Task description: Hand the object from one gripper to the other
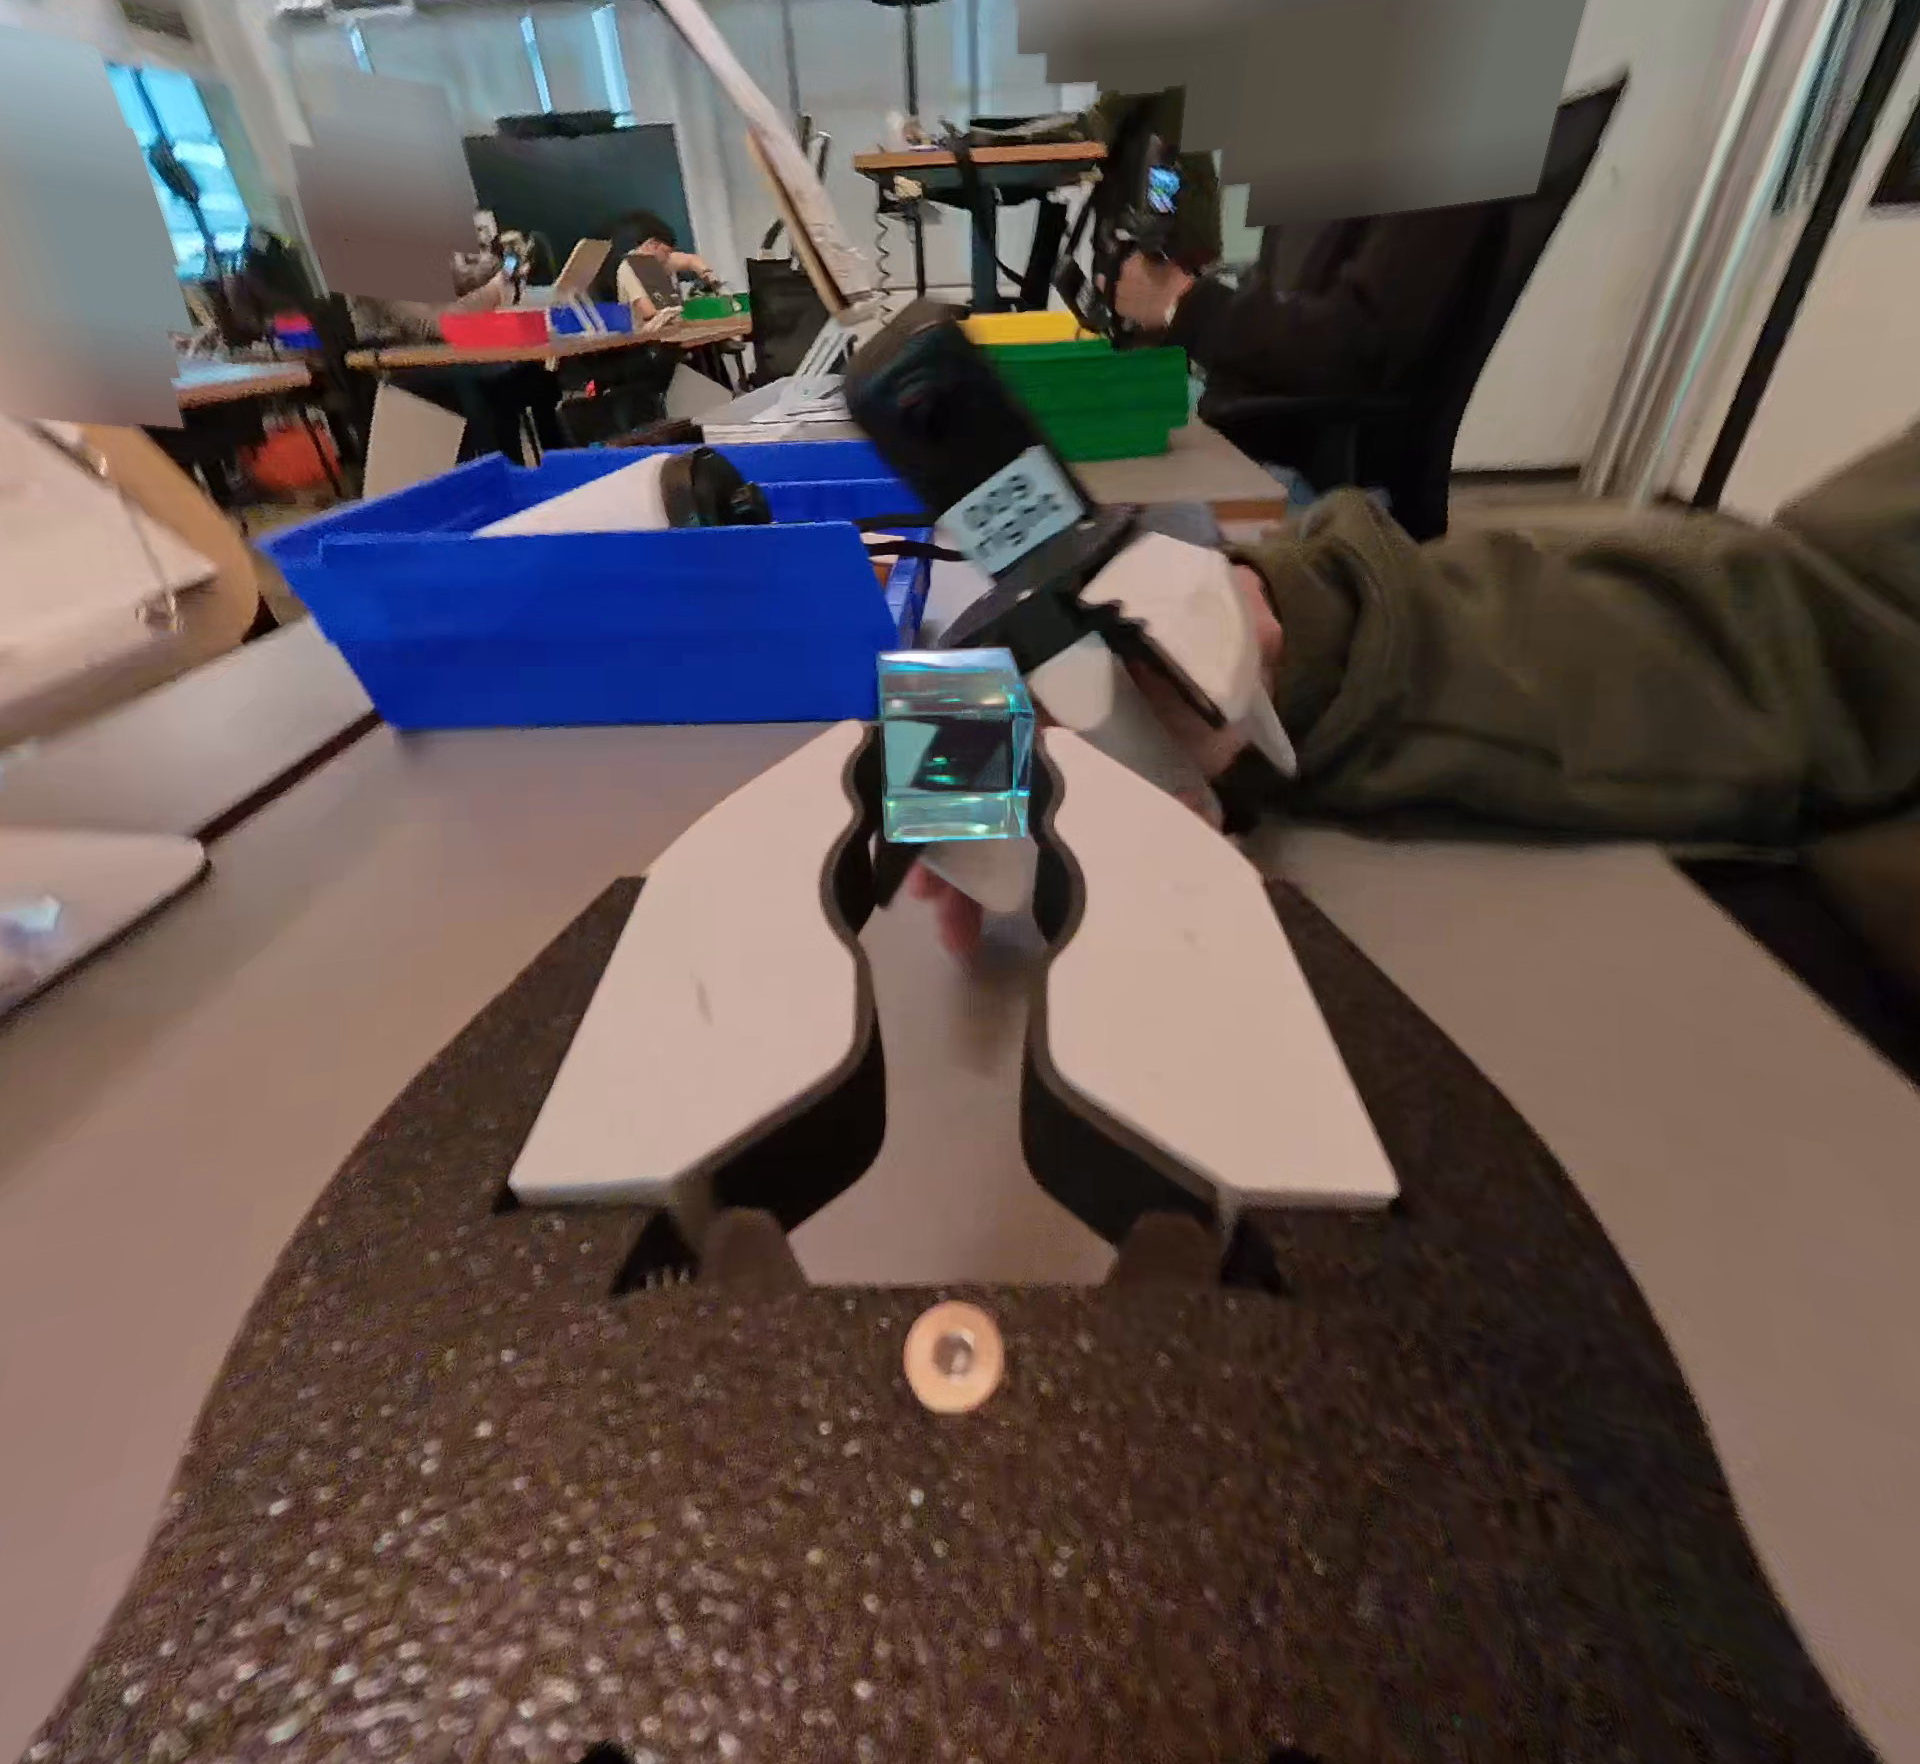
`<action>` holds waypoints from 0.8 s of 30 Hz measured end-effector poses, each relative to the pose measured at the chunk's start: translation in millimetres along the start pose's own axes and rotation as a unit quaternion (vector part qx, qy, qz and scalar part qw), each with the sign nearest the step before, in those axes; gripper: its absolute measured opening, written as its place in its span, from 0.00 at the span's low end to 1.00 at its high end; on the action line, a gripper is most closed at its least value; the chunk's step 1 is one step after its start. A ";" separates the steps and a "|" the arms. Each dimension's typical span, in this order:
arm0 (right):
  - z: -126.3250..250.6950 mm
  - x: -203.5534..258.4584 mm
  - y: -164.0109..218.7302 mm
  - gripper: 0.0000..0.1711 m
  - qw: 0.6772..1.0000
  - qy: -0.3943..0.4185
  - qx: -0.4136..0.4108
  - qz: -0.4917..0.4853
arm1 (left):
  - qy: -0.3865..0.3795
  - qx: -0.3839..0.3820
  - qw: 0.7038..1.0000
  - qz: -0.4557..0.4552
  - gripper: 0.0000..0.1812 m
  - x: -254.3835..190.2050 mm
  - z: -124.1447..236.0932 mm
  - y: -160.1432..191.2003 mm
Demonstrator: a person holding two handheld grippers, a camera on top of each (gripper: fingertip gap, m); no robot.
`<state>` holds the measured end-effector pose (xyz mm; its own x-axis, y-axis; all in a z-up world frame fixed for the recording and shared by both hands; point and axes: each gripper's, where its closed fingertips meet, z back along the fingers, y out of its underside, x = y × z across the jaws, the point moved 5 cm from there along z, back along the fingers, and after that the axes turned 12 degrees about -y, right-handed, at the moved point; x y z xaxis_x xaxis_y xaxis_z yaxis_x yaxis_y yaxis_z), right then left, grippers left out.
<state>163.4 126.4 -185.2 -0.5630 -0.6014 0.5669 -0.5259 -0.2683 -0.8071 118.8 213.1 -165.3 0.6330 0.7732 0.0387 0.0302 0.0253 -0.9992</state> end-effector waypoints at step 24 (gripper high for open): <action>9.9 12.7 -12.4 0.16 0.877 0.131 0.104 0.451 | 0.059 0.075 0.947 0.308 0.32 0.3 -16.0 8.7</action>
<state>169.1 114.7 -169.6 -0.8318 -0.4525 -0.3214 0.3210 0.0802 -0.9437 131.6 203.4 -173.9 0.5773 0.5939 -0.5603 -0.4774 -0.3112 -0.8217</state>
